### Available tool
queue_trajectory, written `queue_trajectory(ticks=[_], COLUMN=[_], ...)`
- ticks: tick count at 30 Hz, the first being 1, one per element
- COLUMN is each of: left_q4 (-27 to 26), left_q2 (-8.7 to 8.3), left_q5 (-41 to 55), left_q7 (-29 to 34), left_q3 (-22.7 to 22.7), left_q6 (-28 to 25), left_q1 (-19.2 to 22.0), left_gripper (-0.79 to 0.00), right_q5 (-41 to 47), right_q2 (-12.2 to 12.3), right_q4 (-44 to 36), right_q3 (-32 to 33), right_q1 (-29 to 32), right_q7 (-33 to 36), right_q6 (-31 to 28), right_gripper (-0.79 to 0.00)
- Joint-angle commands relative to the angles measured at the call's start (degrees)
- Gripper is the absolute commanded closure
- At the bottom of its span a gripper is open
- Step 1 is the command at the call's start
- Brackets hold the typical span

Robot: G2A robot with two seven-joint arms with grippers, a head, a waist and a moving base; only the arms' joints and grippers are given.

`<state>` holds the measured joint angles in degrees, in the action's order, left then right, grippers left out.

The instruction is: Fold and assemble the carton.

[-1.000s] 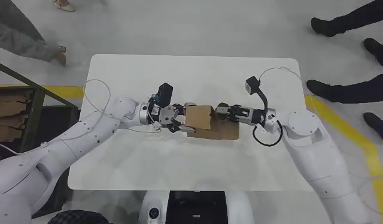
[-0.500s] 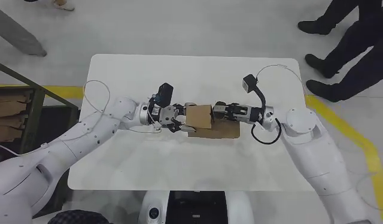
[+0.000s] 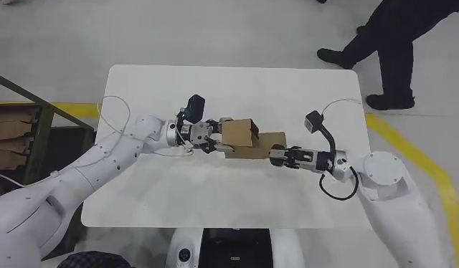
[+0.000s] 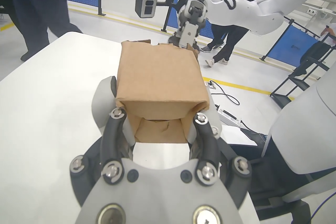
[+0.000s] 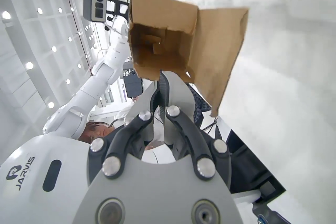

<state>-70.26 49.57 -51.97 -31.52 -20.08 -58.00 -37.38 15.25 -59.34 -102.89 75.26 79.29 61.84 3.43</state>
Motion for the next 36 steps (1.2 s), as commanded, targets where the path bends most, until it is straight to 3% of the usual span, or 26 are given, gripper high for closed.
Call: queue_trajectory(ticks=[1, 23, 36], left_q4=[0.0, -1.3, -1.0], left_q2=[0.10, 0.46, 0.62], left_q5=[0.0, -0.1, -0.2], left_q7=[0.3, 1.0, 0.7], left_q3=[-0.2, -0.5, -0.2], left_q6=[0.0, 0.0, 0.0], left_q1=[-0.2, -1.1, -0.9], left_gripper=[-0.456, -0.465, -0.468], right_q5=[0.0, 3.9, 5.2], right_q2=[0.0, -1.5, -0.9], right_q4=[-0.4, 6.2, 6.3], right_q3=[-0.8, -8.7, -5.1], right_q1=[0.1, -8.5, -7.2], right_q7=[-0.2, -3.7, -5.6], right_q6=[0.1, 3.2, 2.6], right_gripper=[0.000, 0.000, 0.000])
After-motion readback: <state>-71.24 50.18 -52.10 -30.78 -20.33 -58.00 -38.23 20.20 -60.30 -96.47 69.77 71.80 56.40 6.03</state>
